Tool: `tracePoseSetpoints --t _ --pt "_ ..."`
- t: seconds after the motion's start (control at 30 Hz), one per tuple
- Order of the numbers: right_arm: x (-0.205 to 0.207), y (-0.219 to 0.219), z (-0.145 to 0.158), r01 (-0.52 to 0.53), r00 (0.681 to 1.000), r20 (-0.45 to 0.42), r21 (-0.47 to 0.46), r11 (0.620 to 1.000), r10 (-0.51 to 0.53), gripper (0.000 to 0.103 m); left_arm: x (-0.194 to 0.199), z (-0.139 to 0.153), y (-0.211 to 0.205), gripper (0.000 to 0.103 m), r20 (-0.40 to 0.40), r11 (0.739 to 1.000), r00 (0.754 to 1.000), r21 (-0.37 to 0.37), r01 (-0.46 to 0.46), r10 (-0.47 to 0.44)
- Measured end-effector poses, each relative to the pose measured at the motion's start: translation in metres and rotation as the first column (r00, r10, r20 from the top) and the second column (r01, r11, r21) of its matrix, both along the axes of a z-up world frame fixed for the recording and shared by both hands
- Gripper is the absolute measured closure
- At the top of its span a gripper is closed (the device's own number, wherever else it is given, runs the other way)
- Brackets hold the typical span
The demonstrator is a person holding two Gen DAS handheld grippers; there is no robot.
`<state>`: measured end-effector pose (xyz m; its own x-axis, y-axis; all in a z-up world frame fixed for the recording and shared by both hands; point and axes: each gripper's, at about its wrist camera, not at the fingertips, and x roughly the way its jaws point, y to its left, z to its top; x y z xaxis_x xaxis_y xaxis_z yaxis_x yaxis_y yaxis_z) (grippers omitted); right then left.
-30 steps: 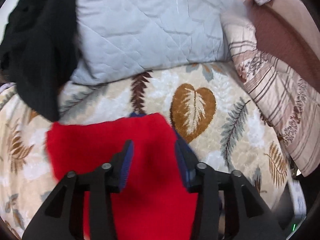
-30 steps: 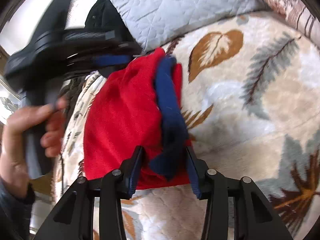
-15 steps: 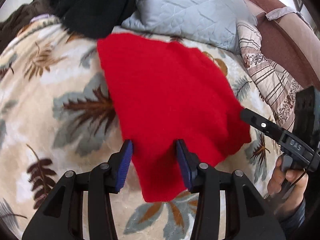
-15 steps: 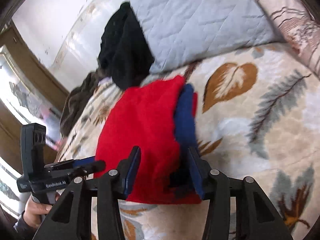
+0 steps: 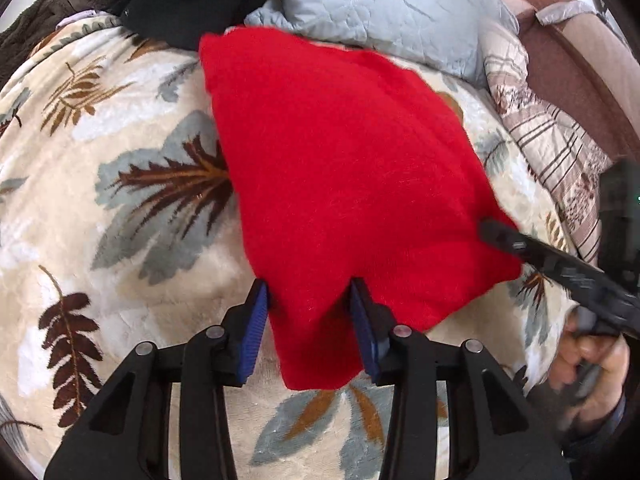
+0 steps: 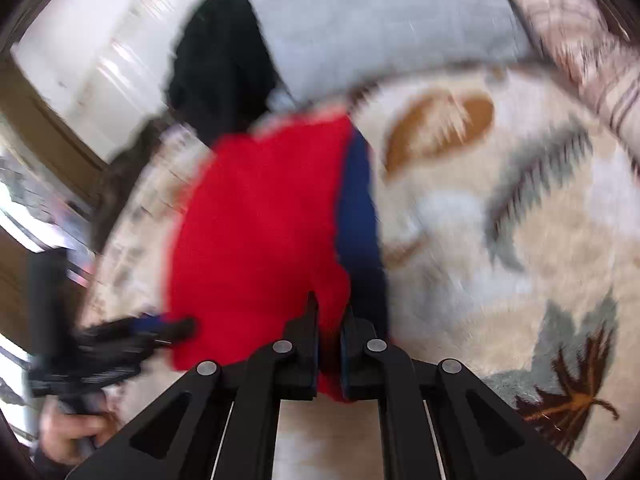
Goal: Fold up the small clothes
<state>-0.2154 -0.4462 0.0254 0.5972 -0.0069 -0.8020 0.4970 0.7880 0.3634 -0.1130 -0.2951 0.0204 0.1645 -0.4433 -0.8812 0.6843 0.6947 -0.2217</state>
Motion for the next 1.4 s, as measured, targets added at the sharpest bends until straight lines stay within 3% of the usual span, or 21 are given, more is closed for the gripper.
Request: tracePoseSetpoints --t 0.07,0.13,0.3,0.4,0.57,0.67,0.73,0.77,0.83,0.9,1.0,1.07,1.17,1.23,1.3,1.4 --pt "0.0 -0.004 -0.014 0.0 1.0 -0.005 0.014 1.0 0.0 0.097 -0.003 -0.006 0.001 0.063 -0.005 1.0 1.0 -0.005 -0.003 0.003" --pt "0.0 -0.004 -0.009 0.005 1.0 0.001 0.012 1.0 -0.005 0.095 -0.005 -0.004 0.002 0.063 0.009 1.0 1.0 -0.015 -0.002 0.002" --pt "0.0 -0.004 0.018 -0.018 0.999 0.033 -0.035 0.999 0.019 0.07 -0.005 0.018 0.008 0.064 0.017 0.998 1.0 -0.063 0.0 0.002" --pt "0.005 -0.017 0.036 -0.018 0.996 0.09 -0.042 0.999 0.021 0.061 -0.002 0.039 0.009 0.064 0.046 0.993 0.999 -0.118 -0.001 0.007" --pt "0.051 -0.048 0.04 -0.014 0.994 0.108 -0.021 1.0 0.016 0.061 0.02 0.052 -0.014 0.064 0.107 0.996 0.994 -0.091 -0.002 0.012" --pt "0.077 -0.069 0.023 0.01 0.995 0.096 0.067 0.998 -0.016 0.063 0.041 0.052 -0.025 0.064 0.116 0.995 0.992 -0.094 -0.045 0.056" --pt "0.086 -0.078 0.009 0.019 0.995 0.096 0.17 0.985 -0.036 0.09 0.052 0.048 -0.03 0.064 0.112 0.994 0.991 -0.09 -0.069 0.079" --pt "0.088 -0.078 0.005 0.024 0.995 0.09 0.179 0.984 -0.041 0.095 0.055 0.046 -0.032 0.064 0.108 0.994 0.991 -0.086 -0.074 0.083" --pt "0.084 -0.075 0.013 0.037 0.992 0.116 0.125 0.992 -0.051 0.095 0.059 0.042 -0.034 0.064 0.1 0.993 0.991 -0.087 -0.074 0.083" --pt "0.072 -0.069 0.032 0.07 0.982 0.176 -0.001 0.998 -0.069 0.096 0.056 0.038 -0.037 0.059 0.112 0.995 0.991 -0.08 -0.059 0.067" --pt "0.073 -0.069 0.023 0.1 0.987 0.128 -0.049 0.994 -0.093 0.096 0.055 0.029 -0.04 0.057 0.112 0.995 0.991 -0.072 -0.064 0.072" --pt "0.078 -0.07 0.0 0.109 0.992 0.064 -0.049 0.993 -0.106 0.096 0.054 0.029 -0.039 0.054 0.11 0.995 0.991 -0.08 -0.065 0.074" --pt "0.077 -0.072 -0.016 0.116 0.992 0.058 -0.03 0.993 -0.114 0.095 0.05 0.032 -0.036 0.053 0.117 0.996 0.992 -0.081 -0.047 0.056" --pt "0.075 -0.072 -0.01 0.099 0.993 0.068 -0.022 0.995 -0.097 0.091 0.046 0.038 -0.03 0.053 0.129 0.995 0.99 -0.09 -0.046 0.057" --pt "0.068 -0.072 0.001 0.099 0.992 0.081 -0.026 0.995 -0.096 0.08 0.038 0.044 -0.023 0.054 0.148 0.995 0.988 -0.094 -0.032 0.046" --pt "0.048 -0.061 0.023 0.078 0.991 0.114 -0.043 0.996 -0.073 0.08 0.021 0.051 -0.014 0.054 0.185 0.996 0.983 -0.094 0.001 0.017"
